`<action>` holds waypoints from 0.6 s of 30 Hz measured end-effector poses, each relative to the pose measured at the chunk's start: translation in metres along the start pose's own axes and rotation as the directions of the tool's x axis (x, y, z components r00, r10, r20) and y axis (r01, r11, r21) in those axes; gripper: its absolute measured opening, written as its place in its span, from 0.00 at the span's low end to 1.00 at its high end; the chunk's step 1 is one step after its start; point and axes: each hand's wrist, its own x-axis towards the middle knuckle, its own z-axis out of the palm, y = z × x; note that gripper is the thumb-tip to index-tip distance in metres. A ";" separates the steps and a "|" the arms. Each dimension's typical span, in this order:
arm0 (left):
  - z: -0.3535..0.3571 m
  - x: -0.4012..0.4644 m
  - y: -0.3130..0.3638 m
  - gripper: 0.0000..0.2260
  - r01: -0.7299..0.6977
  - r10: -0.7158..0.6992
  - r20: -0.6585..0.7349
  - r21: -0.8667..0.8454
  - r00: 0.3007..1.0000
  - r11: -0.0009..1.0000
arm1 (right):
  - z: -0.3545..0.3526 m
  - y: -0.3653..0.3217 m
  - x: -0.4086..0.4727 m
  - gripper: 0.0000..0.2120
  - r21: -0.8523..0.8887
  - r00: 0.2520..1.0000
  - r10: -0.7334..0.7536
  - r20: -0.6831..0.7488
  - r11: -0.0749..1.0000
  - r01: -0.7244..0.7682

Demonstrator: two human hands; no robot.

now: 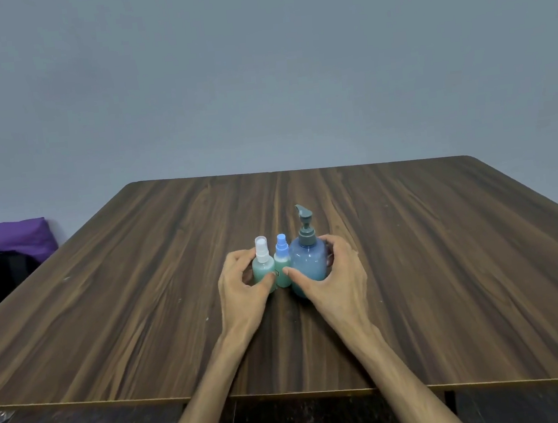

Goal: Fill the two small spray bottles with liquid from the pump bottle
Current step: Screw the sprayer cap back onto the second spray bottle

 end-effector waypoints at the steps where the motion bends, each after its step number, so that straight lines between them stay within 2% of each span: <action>1: 0.000 0.001 -0.001 0.24 0.008 -0.008 -0.002 -0.011 1.000 1.000 | 0.001 -0.001 0.000 0.37 0.003 1.000 0.016 0.004 1.000 -0.016; 8: 0.002 0.000 -0.002 0.26 0.029 -0.029 0.007 -0.014 1.000 0.999 | 0.000 -0.005 -0.007 0.39 0.020 0.996 0.082 0.026 0.996 -0.082; 11: 0.001 -0.001 -0.002 0.23 0.028 -0.029 0.014 0.013 0.999 1.000 | -0.003 -0.004 -0.008 0.40 0.003 0.998 0.057 0.017 0.998 -0.057; 15: -0.001 -0.002 0.001 0.24 0.029 -0.030 0.010 0.026 1.000 0.999 | -0.013 -0.005 -0.013 0.45 -0.029 0.999 0.028 0.041 0.999 -0.027; 18: -0.003 -0.007 0.006 0.28 -0.018 0.020 -0.039 0.045 0.999 0.999 | -0.025 -0.008 -0.018 0.38 -0.036 1.000 -0.012 0.021 0.999 0.013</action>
